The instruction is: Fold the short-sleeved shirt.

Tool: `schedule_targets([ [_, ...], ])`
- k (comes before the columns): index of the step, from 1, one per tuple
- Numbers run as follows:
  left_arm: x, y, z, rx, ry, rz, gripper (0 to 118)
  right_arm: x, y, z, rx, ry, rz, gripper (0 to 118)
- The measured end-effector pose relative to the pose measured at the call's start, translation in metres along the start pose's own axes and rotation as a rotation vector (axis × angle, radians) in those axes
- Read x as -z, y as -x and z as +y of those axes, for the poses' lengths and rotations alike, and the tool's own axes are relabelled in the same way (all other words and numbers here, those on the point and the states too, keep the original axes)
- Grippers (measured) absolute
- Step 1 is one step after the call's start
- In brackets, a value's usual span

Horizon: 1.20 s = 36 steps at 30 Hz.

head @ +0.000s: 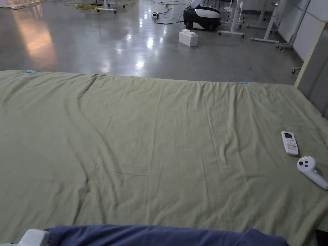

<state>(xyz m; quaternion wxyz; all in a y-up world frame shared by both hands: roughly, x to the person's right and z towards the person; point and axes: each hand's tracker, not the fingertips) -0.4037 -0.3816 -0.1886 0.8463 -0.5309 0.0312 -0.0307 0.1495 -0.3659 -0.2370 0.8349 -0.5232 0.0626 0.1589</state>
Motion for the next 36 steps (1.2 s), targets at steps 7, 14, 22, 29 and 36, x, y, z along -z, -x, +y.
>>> schedule_targets([
  [7, -0.045, 0.006, 0.031, -0.122, -0.214, -0.063, 57, -0.06, -0.011, 0.028, 0.066, -0.204, -0.119, 93],
  [14, -0.077, -0.027, 0.085, -0.131, -0.532, -0.041, 70, -0.088, 0.01, 0.075, 0.181, -0.622, -0.085, 96],
  [22, -0.106, -0.078, 0.125, -0.083, -0.83, 0.128, 69, -0.103, 0.053, 0.117, 0.213, -0.939, -0.128, 95],
  [29, -0.119, -0.089, 0.135, -0.122, -0.928, 0.185, 37, -0.117, 0.069, 0.139, 0.217, -1.08, -0.208, 60],
  [36, -0.122, -0.075, 0.135, -0.216, -0.897, 0.147, 1, -0.12, 0.071, 0.146, 0.23, -1.07, -0.183, 1],
])
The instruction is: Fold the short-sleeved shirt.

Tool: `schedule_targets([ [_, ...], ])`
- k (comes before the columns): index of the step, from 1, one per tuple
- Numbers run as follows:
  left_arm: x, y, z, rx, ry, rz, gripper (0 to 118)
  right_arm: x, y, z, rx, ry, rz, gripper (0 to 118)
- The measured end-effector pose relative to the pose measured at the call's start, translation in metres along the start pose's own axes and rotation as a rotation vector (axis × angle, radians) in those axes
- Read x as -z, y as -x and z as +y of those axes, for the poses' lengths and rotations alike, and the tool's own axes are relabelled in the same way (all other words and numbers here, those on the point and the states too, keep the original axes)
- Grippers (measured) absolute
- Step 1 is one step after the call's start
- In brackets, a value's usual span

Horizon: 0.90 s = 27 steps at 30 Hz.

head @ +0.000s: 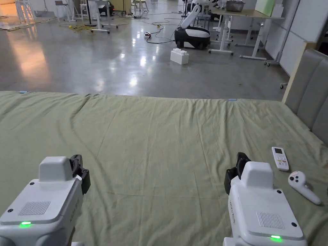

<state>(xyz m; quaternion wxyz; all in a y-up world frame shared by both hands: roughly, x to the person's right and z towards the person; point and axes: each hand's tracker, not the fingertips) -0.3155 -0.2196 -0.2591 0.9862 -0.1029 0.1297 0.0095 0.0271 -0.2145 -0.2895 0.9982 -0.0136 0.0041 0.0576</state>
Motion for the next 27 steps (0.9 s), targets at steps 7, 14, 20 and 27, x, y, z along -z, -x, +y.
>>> schedule_targets([
  [7, -0.001, 0.043, -0.006, -0.044, 0.13, -0.065, 1, 0.0, 0.005, 0.001, -0.017, -0.007, 0.02, 1],
  [14, 0.006, 0.115, -0.043, -0.089, 0.466, -0.154, 1, 0.004, 0.015, -0.006, -0.042, 0.026, 0.065, 1],
  [20, 0.01, 0.169, -0.091, -0.228, 0.695, -0.235, 2, 0.004, 0.021, -0.023, -0.068, 0.083, 0.089, 1],
  [27, 0.025, 0.207, -0.148, -0.519, 0.878, -0.434, 83, 0.005, 0.031, -0.038, -0.081, 0.145, 0.113, 1],
])
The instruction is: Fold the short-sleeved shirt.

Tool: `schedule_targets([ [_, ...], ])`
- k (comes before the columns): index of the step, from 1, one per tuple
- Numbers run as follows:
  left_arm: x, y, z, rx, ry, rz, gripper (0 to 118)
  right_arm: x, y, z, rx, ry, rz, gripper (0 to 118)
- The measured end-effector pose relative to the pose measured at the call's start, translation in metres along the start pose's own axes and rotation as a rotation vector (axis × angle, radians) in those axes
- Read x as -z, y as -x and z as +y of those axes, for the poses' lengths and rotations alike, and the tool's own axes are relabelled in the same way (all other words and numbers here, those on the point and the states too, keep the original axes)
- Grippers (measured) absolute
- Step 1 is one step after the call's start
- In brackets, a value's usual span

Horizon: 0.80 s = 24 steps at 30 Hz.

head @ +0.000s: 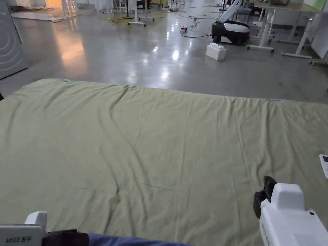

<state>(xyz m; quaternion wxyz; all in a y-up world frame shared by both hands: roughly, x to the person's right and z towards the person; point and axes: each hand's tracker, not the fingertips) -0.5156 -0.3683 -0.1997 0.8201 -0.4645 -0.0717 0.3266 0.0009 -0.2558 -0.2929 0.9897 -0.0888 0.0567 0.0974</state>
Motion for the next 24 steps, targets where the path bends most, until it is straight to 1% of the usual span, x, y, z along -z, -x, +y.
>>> schedule_targets([
  [1, 0.006, 0.022, 0.005, -0.036, 0.013, -0.039, 93, 0.0, 0.002, -0.001, -0.005, 0.004, 0.002, 1],
  [2, 0.013, 0.036, 0.006, -0.077, 0.03, -0.067, 96, 0.001, 0.003, -0.002, -0.008, 0.009, 0.004, 1],
  [3, 0.02, 0.045, 0.004, -0.115, 0.047, -0.097, 97, 0.001, 0.004, -0.003, -0.012, 0.013, 0.007, 1],
  [4, 0.026, 0.052, 0.003, -0.134, 0.062, -0.114, 98, 0.001, 0.006, -0.004, -0.015, 0.017, 0.008, 1],
  [7, 0.027, 0.056, -0.002, -0.116, -0.013, -0.223, 98, 0.002, 0.009, -0.006, -0.016, 0.034, 0.011, 1],
  [10, 0.04, 0.079, 0.002, -0.228, 0.03, -0.347, 97, 0.003, 0.013, -0.009, -0.017, 0.044, 0.011, 1],
  [12, 0.052, 0.08, 0.002, -0.231, 0.06, -0.384, 97, 0.004, 0.016, -0.01, -0.021, 0.051, 0.012, 1],
  [14, 0.06, 0.069, -0.005, -0.208, 0.057, -0.363, 87, 0.005, 0.018, -0.011, -0.022, 0.058, 0.015, 1],
  [17, 0.065, 0.067, -0.005, -0.155, 0.058, -0.308, 81, 0.007, 0.02, -0.012, -0.028, 0.066, 0.018, 1],
  [18, 0.065, 0.068, -0.004, -0.145, 0.062, -0.282, 72, 0.008, 0.021, -0.013, -0.034, 0.069, 0.018, 1],
  [19, 0.065, 0.069, -0.004, -0.14, 0.066, -0.269, 56, 0.008, 0.021, -0.013, -0.037, 0.072, 0.02, 1],
  [22, 0.066, 0.062, -0.012, -0.149, 0.063, -0.28, 20, 0.009, 0.022, -0.013, -0.042, 0.075, 0.02, 1],
  [24, 0.061, 0.055, -0.009, -0.108, 0.065, -0.234, 16, 0.009, 0.023, -0.012, -0.047, 0.076, 0.019, 1],
])
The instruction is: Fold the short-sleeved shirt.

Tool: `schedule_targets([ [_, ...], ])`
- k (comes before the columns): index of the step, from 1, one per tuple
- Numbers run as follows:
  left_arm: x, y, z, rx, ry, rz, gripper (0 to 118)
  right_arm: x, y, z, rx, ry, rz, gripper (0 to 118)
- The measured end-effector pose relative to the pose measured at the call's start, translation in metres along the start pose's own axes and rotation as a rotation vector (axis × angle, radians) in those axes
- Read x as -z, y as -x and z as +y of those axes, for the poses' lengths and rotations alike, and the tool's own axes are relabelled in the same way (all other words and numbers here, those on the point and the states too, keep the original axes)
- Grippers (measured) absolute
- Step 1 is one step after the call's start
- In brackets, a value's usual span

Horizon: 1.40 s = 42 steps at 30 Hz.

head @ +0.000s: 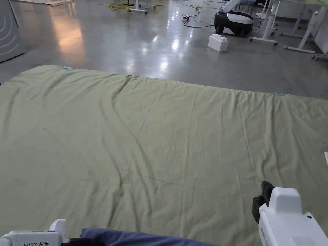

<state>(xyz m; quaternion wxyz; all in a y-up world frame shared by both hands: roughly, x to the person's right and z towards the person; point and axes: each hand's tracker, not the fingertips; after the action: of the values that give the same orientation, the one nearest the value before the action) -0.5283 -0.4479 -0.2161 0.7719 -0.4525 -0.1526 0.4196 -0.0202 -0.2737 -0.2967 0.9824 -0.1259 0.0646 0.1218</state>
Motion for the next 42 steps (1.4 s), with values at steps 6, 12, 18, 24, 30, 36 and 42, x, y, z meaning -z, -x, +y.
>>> schedule_targets([
  [6, -0.022, -0.041, 0.009, 0.05, -0.013, 0.006, 9, 0.002, 0.002, 0.0, -0.006, 0.001, 0.001, 1],
  [12, -0.066, -0.048, 0.033, 0.079, -0.068, 0.096, 9, 0.004, 0.001, 0.002, 0.0, -0.007, -0.002, 1],
  [18, -0.13, -0.067, 0.052, 0.123, -0.129, 0.336, 9, 0.006, 0.002, 0.005, -0.009, -0.019, 0.013, 1],
  [24, -0.148, -0.085, 0.049, 0.168, -0.121, 0.529, 9, 0.006, 0.004, 0.004, -0.001, -0.019, 0.027, 1],
  [30, -0.126, -0.133, 0.026, 0.199, -0.1, 0.404, 9, 0.006, 0.002, 0.003, 0.009, -0.019, 0.036, 1],
  [36, -0.068, -0.186, -0.003, 0.22, -0.035, 0.293, 9, 0.001, -0.004, 0.0, 0.018, -0.024, 0.04, 1],
  [42, 0.021, -0.198, -0.024, 0.213, 0.082, 0.35, 9, -0.005, -0.016, -0.007, 0.039, -0.012, 0.033, 1],
])
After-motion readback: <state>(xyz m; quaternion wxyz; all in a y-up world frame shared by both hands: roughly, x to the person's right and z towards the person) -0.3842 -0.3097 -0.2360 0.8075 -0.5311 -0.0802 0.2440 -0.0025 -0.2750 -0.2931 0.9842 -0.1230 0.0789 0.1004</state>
